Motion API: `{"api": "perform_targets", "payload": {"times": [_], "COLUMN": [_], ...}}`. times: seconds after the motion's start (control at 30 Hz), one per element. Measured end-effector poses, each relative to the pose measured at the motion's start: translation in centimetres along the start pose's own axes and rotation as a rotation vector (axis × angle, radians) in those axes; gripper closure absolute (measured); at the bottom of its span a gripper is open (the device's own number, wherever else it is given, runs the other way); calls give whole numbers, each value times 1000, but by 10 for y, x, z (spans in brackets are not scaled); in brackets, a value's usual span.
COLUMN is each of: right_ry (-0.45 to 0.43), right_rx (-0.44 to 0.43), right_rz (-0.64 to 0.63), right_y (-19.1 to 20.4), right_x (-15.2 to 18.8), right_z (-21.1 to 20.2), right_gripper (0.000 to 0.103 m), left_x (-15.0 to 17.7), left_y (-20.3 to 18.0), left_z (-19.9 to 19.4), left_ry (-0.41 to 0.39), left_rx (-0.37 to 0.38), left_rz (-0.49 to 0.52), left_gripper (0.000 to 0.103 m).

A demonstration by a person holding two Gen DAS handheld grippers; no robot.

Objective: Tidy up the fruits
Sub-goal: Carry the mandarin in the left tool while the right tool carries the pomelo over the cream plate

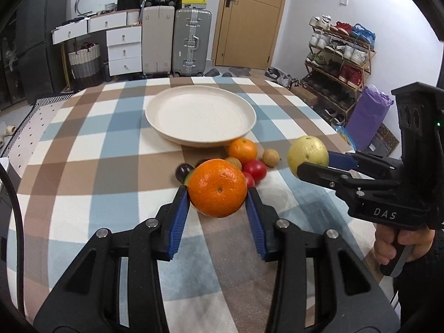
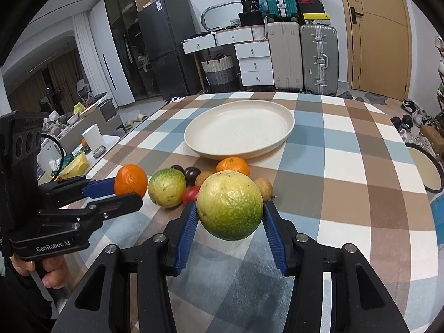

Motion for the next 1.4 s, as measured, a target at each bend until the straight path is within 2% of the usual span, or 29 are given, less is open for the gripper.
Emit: {"api": "perform_targets", "payload": {"times": [0.2, 0.57, 1.0, 1.4], "right_ry": [-20, -25, -35, -19], "right_rx": [-9, -8, -8, -8], "right_rz": [-5, -14, 5, 30], "right_y": [5, 4, 1, -6], "right_x": [-19, -49, -80, -86], "right_z": [3, 23, 44, 69], "right_gripper": [54, 54, 54, 54], "left_x": [-18, -42, -66, -74], "left_y": [21, 50, 61, 66], "left_z": [-1, 33, 72, 102], "left_ry": [-28, -32, -21, 0], "left_rx": [-35, -65, -74, -84], "left_rz": [-24, -60, -44, -18], "left_gripper": [64, 64, 64, 64]}}
Point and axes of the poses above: each gripper's, at about its wrist camera, not at the fingertips, and z roughly the way its jaws point, y to its left, x to its underside, the point moved 9 cm from there along z, roughly the way its jaws point, and after that the axes turned 15 degrees about z, right-handed, at the moved point
